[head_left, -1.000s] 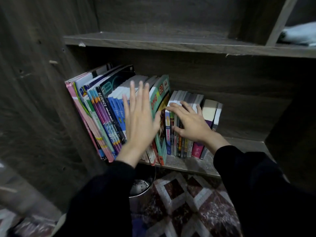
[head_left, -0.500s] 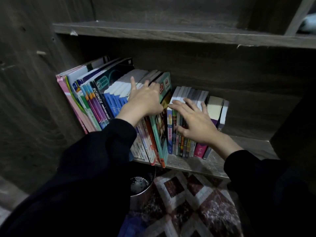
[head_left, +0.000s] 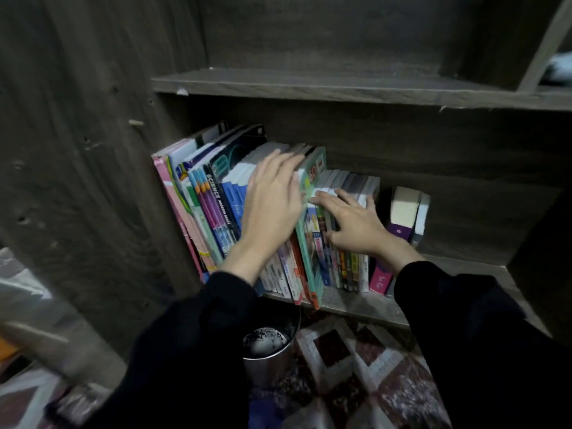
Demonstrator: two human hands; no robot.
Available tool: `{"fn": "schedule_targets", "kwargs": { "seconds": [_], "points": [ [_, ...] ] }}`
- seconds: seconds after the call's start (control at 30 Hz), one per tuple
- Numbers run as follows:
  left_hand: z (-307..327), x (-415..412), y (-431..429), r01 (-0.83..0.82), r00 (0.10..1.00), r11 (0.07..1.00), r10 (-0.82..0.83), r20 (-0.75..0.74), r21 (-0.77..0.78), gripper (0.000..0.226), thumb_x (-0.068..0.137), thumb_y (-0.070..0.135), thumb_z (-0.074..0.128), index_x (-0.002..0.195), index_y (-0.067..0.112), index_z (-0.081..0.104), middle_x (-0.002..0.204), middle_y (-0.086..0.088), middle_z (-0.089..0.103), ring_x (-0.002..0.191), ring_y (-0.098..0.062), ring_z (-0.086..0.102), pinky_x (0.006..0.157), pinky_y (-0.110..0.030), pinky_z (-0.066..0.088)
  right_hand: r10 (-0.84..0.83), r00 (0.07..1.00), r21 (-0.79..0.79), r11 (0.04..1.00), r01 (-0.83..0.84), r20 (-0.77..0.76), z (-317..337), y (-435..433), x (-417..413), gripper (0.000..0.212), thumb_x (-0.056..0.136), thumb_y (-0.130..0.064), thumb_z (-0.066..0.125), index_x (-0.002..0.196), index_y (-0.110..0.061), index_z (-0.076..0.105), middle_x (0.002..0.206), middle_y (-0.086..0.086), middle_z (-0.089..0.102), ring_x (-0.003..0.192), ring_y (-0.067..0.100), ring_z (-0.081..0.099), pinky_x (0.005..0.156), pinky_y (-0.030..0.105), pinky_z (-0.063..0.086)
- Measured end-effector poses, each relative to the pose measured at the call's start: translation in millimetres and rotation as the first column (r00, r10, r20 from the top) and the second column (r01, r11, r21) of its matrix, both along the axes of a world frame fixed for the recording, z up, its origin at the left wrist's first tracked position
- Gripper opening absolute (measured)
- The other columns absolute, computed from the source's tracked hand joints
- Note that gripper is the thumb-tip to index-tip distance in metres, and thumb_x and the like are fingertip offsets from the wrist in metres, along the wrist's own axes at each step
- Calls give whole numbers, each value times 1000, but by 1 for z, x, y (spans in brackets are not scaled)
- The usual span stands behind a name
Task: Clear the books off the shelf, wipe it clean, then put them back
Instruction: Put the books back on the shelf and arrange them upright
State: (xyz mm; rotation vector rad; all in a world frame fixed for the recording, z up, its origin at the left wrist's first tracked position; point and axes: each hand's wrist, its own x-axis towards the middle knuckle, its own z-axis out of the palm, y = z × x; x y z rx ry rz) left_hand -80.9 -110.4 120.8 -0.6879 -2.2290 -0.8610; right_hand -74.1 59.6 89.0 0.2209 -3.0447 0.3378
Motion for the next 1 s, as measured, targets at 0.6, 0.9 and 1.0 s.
{"fn": "schedule_targets", "kwargs": {
  "seconds": [0.6,0.9,1.0],
  "points": [
    [-26,13,-124,-289,870,957,249,425,32,74,91,16,48,149,42,12,110,-7,54,98,-29,56,88,-40,44,335,874,49,939,-340,-353,49,-162,-42,69,82,-29,59,144,-33,30,155,-7,23,145,21,15,111,50,28],
    [-23,2,-129,-226,827,968,249,503,-108,86,87,12,48,146,49,-2,103,-8,60,83,-27,58,70,-35,42,298,876,37,951,-308,-378,50,-158,-39,69,82,-32,61,144,-36,30,153,-10,23,142,17,15,102,47,33],
    [-30,9,-131,-237,866,970,238,439,-57,80,89,14,48,144,50,3,95,-6,59,80,-28,61,73,-42,50,302,876,23,948,-317,-377,50,-157,-39,68,83,-33,60,144,-36,29,153,-10,23,143,17,14,103,49,33]
  ]
}}
